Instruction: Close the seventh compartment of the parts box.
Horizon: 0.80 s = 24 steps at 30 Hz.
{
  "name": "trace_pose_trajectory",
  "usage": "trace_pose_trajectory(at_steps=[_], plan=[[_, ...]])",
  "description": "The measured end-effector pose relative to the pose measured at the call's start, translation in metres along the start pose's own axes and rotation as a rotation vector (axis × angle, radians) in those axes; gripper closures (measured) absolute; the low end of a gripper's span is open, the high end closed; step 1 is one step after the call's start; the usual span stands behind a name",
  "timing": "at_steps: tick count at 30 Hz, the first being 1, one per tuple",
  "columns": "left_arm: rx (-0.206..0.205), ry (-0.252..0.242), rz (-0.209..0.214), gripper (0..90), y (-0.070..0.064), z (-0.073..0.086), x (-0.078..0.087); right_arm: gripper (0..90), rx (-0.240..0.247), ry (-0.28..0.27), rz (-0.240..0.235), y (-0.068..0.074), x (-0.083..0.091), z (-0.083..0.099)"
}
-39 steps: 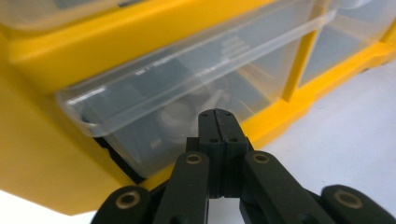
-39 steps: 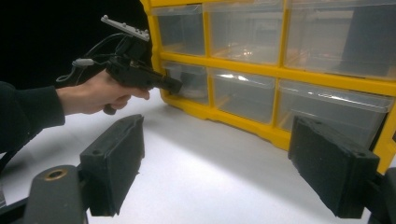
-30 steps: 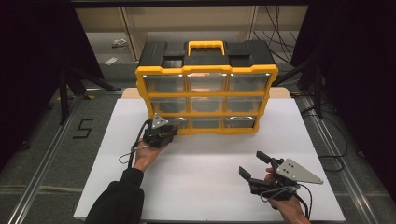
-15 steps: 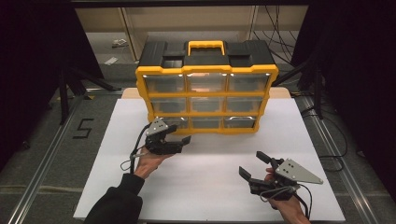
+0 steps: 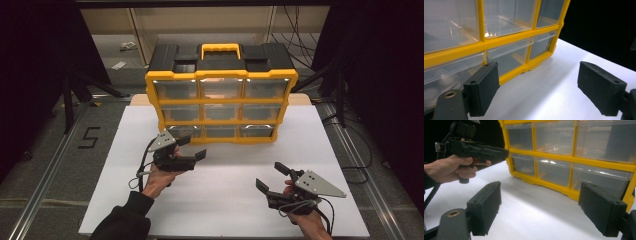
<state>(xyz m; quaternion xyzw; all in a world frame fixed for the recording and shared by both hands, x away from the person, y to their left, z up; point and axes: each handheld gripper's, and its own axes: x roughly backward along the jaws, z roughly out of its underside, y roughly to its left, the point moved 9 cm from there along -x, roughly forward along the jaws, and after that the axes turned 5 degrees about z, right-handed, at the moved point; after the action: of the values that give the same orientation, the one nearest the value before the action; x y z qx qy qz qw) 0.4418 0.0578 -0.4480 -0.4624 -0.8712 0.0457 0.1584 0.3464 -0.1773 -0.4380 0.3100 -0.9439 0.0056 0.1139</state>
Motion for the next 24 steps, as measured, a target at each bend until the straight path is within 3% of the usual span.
trace_pose_trajectory(at_steps=[10, 24], plan=[[-0.001, -0.028, 0.008, 16.7, -0.005, -0.002, 0.008, 19.3, 0.001, 0.003, 0.002, 0.0, 0.0, 0.0], [-0.048, -0.05, 0.009, 16.3, -0.019, -0.004, 0.016, 19.3, 0.001, 0.004, 0.001, 0.0, 0.0, 0.0]])
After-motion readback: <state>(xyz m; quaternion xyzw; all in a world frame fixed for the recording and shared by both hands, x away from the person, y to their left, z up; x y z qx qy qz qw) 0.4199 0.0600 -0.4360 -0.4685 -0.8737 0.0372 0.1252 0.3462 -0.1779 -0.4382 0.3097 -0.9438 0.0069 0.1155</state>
